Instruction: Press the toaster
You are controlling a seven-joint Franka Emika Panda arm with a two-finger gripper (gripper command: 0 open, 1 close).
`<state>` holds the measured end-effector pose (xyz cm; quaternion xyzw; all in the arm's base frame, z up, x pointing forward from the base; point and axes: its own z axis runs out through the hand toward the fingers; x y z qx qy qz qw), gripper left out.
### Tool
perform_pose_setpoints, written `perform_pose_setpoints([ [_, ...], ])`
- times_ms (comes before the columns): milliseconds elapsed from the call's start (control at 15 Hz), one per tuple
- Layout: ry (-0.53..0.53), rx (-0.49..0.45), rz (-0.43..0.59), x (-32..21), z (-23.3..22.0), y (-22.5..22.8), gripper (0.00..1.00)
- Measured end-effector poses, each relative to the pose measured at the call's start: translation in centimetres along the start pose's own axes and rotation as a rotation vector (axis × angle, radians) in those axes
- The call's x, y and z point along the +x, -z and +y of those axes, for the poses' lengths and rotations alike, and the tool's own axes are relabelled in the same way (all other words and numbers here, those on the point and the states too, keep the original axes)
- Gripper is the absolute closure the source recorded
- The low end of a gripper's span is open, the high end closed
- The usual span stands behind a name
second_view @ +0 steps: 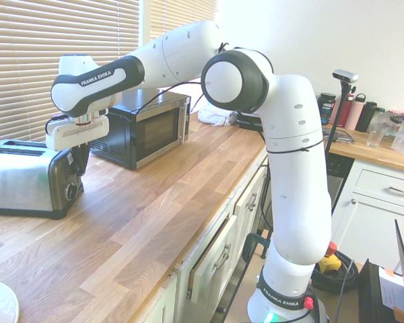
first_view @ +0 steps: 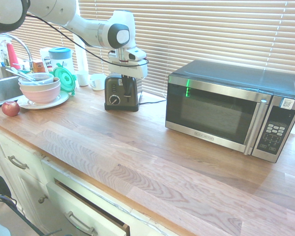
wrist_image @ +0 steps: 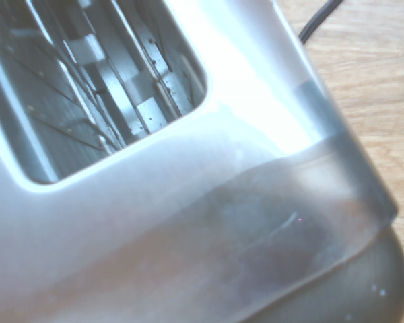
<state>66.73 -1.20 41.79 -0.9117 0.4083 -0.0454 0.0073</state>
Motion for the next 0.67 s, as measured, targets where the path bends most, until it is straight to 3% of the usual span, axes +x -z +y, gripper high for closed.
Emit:
perform_pose_setpoints([
  [667, 0.010, 0.006, 0.003, -0.11, 0.05, -0.77, 1.00],
])
